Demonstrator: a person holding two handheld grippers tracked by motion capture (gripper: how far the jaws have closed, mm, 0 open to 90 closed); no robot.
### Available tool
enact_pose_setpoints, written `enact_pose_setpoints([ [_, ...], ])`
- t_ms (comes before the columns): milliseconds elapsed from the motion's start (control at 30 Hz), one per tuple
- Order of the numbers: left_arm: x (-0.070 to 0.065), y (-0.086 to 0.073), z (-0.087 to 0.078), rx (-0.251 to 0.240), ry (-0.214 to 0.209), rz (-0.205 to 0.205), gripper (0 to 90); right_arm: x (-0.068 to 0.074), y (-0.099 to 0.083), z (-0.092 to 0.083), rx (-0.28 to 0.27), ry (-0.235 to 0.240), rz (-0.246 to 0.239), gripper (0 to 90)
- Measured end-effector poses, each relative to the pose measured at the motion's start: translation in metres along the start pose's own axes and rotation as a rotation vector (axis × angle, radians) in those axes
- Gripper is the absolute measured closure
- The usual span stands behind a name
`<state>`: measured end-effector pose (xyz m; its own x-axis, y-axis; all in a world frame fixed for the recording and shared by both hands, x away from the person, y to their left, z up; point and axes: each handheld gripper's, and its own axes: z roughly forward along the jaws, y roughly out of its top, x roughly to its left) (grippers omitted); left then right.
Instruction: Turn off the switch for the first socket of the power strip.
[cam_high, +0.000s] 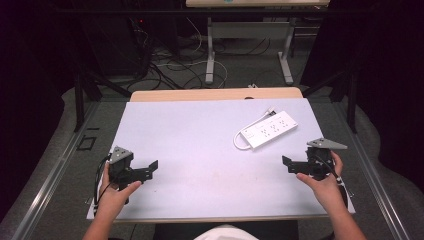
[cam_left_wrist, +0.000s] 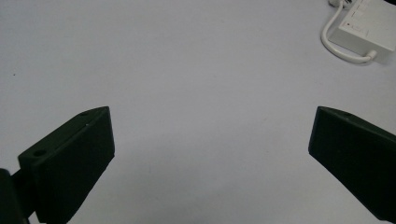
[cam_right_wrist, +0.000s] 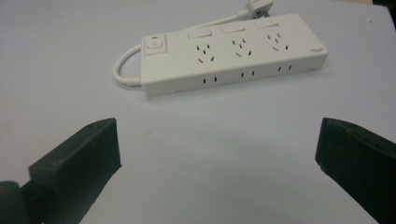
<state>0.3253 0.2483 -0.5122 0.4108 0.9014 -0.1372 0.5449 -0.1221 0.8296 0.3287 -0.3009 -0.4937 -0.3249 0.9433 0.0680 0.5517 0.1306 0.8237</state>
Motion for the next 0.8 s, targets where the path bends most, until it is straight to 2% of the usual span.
enact_pose_setpoints([
  [67,-0.0013,0.0007,-0.0003,-0.004,-0.002,0.003,0.1,0.0048,0.0008,-0.0049,-0.005,0.002,0.004,0.0],
  [267,-0.0031,0.0005,-0.0001,0.001,-0.007,0.000,0.1,0.0055,-0.0002,-0.0063,0.001,0.013,-0.006,0.0],
  [400,-0.0042,-0.0006,0.0005,0.004,-0.004,0.002,0.1,0.0064,-0.0012,-0.0034,-0.027,-0.002,-0.026,0.1],
  [567,-0.0058,-0.0008,-0.0001,0.004,-0.004,0.012,0.1,0.0085,-0.0014,-0.0036,-0.013,0.001,-0.055,0.1],
  [800,-0.0097,-0.0021,-0.0022,0.011,-0.011,0.035,0.2,0.0104,0.0029,-0.0057,-0.016,0.021,-0.043,0.1],
])
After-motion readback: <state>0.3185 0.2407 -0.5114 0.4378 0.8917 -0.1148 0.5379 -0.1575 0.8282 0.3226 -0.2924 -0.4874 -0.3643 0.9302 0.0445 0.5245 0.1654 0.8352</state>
